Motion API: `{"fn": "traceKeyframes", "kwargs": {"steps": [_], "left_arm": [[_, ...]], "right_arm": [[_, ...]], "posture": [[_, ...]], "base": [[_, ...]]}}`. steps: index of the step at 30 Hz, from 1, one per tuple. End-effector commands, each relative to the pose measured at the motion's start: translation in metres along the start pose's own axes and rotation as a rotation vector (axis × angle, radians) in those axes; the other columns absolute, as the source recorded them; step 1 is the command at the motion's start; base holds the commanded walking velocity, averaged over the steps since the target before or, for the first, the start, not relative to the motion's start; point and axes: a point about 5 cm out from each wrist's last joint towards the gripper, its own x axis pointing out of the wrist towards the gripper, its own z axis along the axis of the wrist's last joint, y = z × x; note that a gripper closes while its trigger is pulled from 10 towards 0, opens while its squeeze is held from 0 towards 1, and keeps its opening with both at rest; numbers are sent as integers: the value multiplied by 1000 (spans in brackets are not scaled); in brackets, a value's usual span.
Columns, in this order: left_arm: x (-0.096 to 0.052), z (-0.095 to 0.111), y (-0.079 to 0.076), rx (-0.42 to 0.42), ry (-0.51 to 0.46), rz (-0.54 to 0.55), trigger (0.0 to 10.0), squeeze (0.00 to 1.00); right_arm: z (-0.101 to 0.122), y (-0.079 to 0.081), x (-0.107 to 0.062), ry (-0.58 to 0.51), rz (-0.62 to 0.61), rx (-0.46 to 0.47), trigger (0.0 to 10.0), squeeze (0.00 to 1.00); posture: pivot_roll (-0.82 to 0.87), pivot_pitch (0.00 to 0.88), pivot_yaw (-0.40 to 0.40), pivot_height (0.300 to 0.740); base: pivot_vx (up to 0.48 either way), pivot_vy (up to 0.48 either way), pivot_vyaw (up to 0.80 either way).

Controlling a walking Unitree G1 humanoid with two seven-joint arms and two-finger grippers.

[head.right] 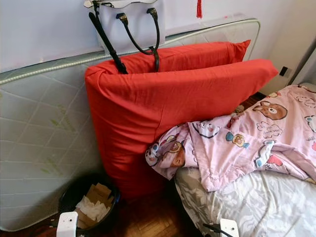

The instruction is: Clean up the room

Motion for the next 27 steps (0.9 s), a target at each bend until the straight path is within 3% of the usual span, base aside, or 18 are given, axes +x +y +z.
{"fn": "traceKeyframes", "kwargs": {"steps": [1,8,11,27], "left_arm": [[0,-1,0,-11,1,11,10000,0],[-1,-4,-1,-2,6,6,10000,0],[-1,-5,0,-1,6,8,10000,0],[-1,-3,1,12,-8,-6,10000,0]], "right_arm": [[1,-3,0,5,-5,-14,10000,0],[2,-4,-1,-11,-2,-16,10000,0],[2,-3,-1,-9,5,-22,10000,0],[0,-1,0,-10,-12,30,10000,0]], "posture": [[25,0,-25,740],[30,2,-21,740],[36,5,-20,740],[23,3,-1,740]], "base": [[0,0,0],[0,0,0],[0,0,800],[283,0,67]]}}
